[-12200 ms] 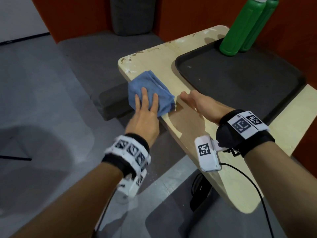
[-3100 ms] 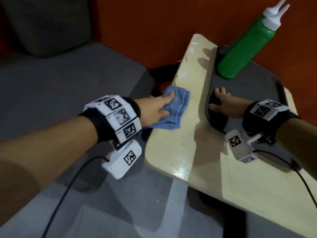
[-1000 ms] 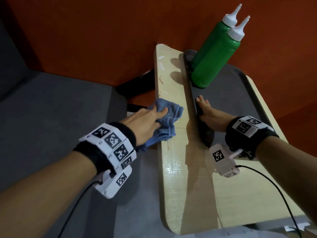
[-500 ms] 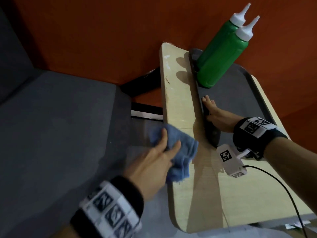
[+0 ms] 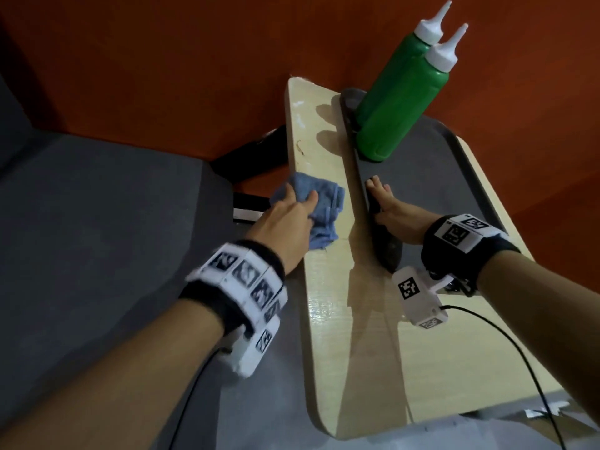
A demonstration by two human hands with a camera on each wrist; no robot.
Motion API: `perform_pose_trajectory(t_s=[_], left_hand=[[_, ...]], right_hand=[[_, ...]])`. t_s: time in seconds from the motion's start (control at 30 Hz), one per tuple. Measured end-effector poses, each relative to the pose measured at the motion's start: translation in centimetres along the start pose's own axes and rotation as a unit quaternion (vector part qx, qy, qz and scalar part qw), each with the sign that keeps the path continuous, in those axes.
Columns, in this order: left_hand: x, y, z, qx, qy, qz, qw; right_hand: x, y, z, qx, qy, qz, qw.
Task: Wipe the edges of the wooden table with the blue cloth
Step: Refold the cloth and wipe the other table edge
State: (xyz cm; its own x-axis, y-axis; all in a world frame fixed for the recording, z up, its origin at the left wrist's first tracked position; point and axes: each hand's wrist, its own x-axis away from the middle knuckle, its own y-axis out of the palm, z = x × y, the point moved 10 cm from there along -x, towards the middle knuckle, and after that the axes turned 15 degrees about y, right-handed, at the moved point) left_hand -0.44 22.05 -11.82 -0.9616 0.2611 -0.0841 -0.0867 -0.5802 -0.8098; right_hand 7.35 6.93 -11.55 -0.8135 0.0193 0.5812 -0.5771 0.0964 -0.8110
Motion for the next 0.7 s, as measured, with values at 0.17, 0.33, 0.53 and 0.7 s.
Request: perform_pose_trajectory(t_s=[0.17, 0.33, 0.53, 0.7], left_hand=[[2.6, 1.1, 1.2, 0.009, 0.016, -0.008, 1.000], [-0.9, -0.5, -0.3, 0.001, -0.020, 0.019, 1.000], [1.0, 0.5, 1.0, 0.005, 0.007, -0.008, 1.000], [-1.0, -0.6, 0.4, 0.007, -0.026, -0.024, 0.999]], right_hand=[[0.0, -0.1, 0.0, 0.007, -0.005, 0.014, 1.000], [0.0, -0.1, -0.1, -0.004, -0.004, 0.020, 1.000], [-0.2, -0.1, 0.1, -0.020, -0.007, 0.018, 1.000], [-0.4, -0.1, 0.0, -0.024, -0.013, 0.018, 0.999]])
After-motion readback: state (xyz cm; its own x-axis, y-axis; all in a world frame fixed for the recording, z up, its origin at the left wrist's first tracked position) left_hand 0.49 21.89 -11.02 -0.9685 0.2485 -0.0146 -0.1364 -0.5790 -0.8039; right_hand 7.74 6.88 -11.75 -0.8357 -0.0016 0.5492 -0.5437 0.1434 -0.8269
